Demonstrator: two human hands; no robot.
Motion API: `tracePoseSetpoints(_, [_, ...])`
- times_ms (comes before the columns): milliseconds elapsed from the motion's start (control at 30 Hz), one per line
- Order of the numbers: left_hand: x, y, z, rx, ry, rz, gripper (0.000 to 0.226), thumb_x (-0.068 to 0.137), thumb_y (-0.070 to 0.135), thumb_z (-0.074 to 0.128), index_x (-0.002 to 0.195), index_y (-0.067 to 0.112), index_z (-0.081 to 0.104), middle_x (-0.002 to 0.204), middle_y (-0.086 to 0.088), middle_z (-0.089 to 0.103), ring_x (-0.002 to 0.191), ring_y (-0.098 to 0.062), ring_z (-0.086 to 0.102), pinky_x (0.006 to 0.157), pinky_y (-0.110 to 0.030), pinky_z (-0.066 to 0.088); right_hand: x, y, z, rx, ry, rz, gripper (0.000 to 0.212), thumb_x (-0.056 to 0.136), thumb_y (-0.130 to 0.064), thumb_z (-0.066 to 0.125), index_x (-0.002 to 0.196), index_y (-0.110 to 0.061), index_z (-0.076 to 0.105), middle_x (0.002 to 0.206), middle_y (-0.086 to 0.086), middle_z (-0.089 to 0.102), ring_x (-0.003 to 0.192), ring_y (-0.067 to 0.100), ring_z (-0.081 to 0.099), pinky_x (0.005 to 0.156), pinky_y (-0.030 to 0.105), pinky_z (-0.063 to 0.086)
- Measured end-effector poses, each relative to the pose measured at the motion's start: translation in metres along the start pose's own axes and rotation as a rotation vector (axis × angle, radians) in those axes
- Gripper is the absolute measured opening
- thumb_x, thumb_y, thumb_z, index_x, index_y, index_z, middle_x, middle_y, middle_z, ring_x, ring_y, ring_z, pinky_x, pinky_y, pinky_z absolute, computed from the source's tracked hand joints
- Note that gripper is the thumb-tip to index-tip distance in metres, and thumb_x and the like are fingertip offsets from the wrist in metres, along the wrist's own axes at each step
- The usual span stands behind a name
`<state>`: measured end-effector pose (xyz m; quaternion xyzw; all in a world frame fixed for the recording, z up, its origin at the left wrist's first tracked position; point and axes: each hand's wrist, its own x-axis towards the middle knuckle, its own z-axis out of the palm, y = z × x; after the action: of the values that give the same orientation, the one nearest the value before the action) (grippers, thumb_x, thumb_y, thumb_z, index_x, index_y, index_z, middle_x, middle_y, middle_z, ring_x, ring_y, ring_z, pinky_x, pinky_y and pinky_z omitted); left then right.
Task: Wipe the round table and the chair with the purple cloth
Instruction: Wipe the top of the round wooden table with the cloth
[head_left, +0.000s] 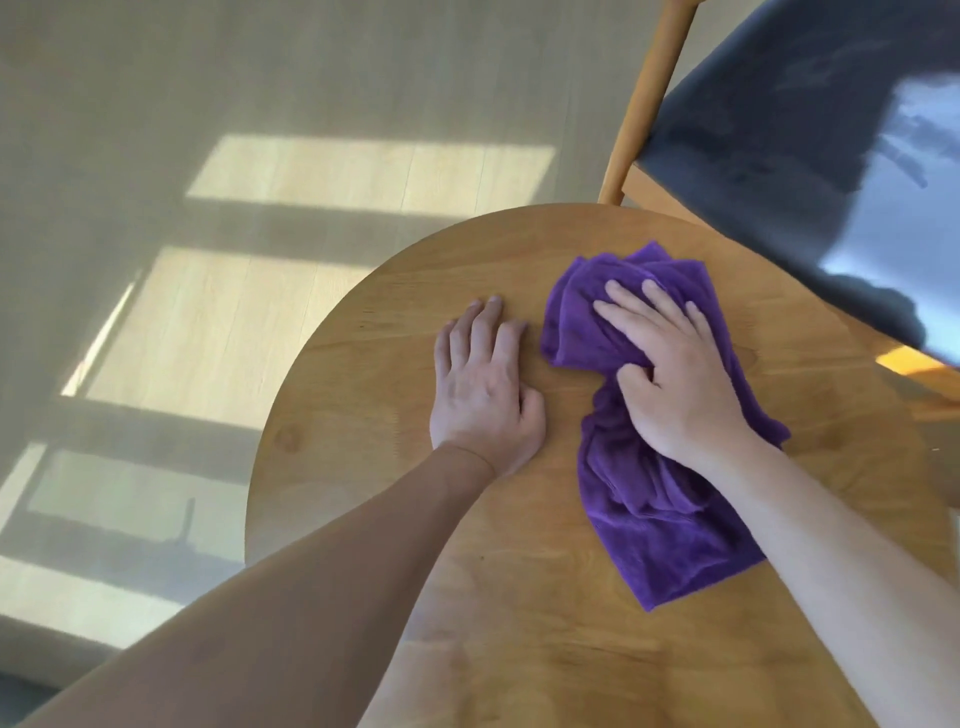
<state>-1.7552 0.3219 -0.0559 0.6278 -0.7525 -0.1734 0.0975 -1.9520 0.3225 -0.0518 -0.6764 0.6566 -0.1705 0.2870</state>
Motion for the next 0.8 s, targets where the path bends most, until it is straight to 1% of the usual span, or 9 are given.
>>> tracePoseSetpoints(67, [0.001, -0.003, -0.001, -0.062, 0.002, -0.017, 0.063, 0.074, 0.02, 0.043, 0.136, 0.014, 0.052, 0.157, -0.011, 0.041, 0.151, -0.031, 0.025, 0.125, -0.052, 0.014, 0.005, -0.016, 0.009, 0.007, 0.087, 0.115, 0.07, 0.082, -0.014, 0.037, 0.15, -0.028, 0.046, 0.163, -0.017, 0.029, 0.154, 0.006, 0.009, 0.127, 0.039, -0.001])
tracePoseSetpoints(200, [-0.002, -0.014, -0.014, -0.247, -0.038, -0.017, 0.067, 0.072, 0.017, 0.045, 0.138, 0.014, 0.051, 0.157, -0.004, 0.04, 0.147, -0.025, 0.029, 0.122, -0.047, 0.023, 0.017, -0.064, 0.045, -0.146, 0.163, 0.271, 0.068, 0.094, -0.017, 0.042, 0.16, -0.025, 0.024, 0.169, -0.007, 0.012, 0.157, 0.019, 0.0, 0.126, 0.05, -0.001])
tracePoseSetpoints(300, [-0.027, -0.057, -0.027, -0.178, -0.057, -0.004, 0.067, 0.079, 0.019, 0.046, 0.145, 0.017, 0.043, 0.161, 0.0, 0.034, 0.148, -0.026, 0.031, 0.122, -0.046, 0.026, 0.014, -0.091, 0.069, -0.187, 0.079, 0.192, 0.07, 0.095, -0.021, 0.041, 0.161, -0.024, 0.017, 0.17, -0.007, 0.006, 0.157, 0.02, -0.004, 0.126, 0.051, -0.002])
tracePoseSetpoints(400, [-0.064, -0.109, -0.04, -0.021, -0.057, 0.068, 0.063, 0.09, 0.026, 0.045, 0.151, 0.012, 0.038, 0.166, -0.005, 0.029, 0.153, -0.026, 0.024, 0.127, -0.045, 0.016, -0.004, -0.12, 0.09, -0.191, -0.012, 0.063, 0.072, 0.09, -0.025, 0.034, 0.161, -0.024, 0.019, 0.17, -0.009, 0.005, 0.157, 0.018, -0.006, 0.126, 0.05, -0.003])
tracePoseSetpoints(467, [-0.075, -0.121, -0.041, 0.007, -0.049, 0.082, 0.06, 0.092, 0.026, 0.042, 0.148, 0.006, 0.041, 0.163, -0.011, 0.035, 0.153, -0.027, 0.027, 0.128, -0.045, 0.015, -0.02, -0.142, 0.106, -0.182, -0.073, -0.028, 0.078, 0.083, -0.029, 0.025, 0.16, -0.023, 0.022, 0.17, -0.009, 0.007, 0.157, 0.017, -0.006, 0.126, 0.049, -0.002])
tracePoseSetpoints(533, [-0.073, -0.119, -0.039, 0.002, -0.035, 0.058, 0.055, 0.092, 0.028, 0.041, 0.14, 0.001, 0.045, 0.157, -0.015, 0.041, 0.15, -0.03, 0.032, 0.125, -0.05, 0.022, -0.029, -0.152, 0.115, -0.162, -0.114, -0.053, 0.08, 0.081, -0.029, 0.027, 0.16, -0.022, 0.023, 0.17, -0.009, 0.008, 0.156, 0.015, -0.007, 0.126, 0.048, -0.001])
tracePoseSetpoints(633, [-0.071, -0.116, -0.039, 0.031, -0.028, 0.063, 0.053, 0.089, 0.026, 0.042, 0.134, 0.001, 0.047, 0.154, -0.017, 0.044, 0.147, -0.032, 0.034, 0.124, -0.05, 0.023, -0.019, -0.139, 0.108, -0.166, -0.165, -0.146, 0.08, 0.081, -0.031, 0.027, 0.16, -0.024, 0.025, 0.169, -0.012, 0.01, 0.156, 0.012, -0.005, 0.126, 0.046, 0.0])
tracePoseSetpoints(700, [-0.072, -0.119, -0.039, 0.056, -0.028, 0.078, 0.054, 0.086, 0.025, 0.043, 0.135, 0.003, 0.048, 0.154, -0.017, 0.044, 0.147, -0.031, 0.035, 0.125, -0.049, 0.023, 0.001, -0.123, 0.097, -0.201, -0.158, -0.203, 0.078, 0.081, -0.032, 0.027, 0.159, -0.027, 0.029, 0.168, -0.014, 0.015, 0.156, 0.012, 0.003, 0.126, 0.045, 0.004])
tracePoseSetpoints(800, [-0.071, -0.118, -0.039, 0.076, -0.029, 0.099, 0.051, 0.086, 0.026, 0.045, 0.132, 0.006, 0.051, 0.159, -0.014, 0.04, 0.149, -0.03, 0.033, 0.126, -0.049, 0.021, 0.039, -0.115, 0.087, -0.207, -0.011, -0.065, 0.072, 0.087, -0.026, 0.038, 0.158, -0.026, 0.031, 0.168, -0.012, 0.018, 0.156, 0.015, 0.007, 0.127, 0.046, 0.005])
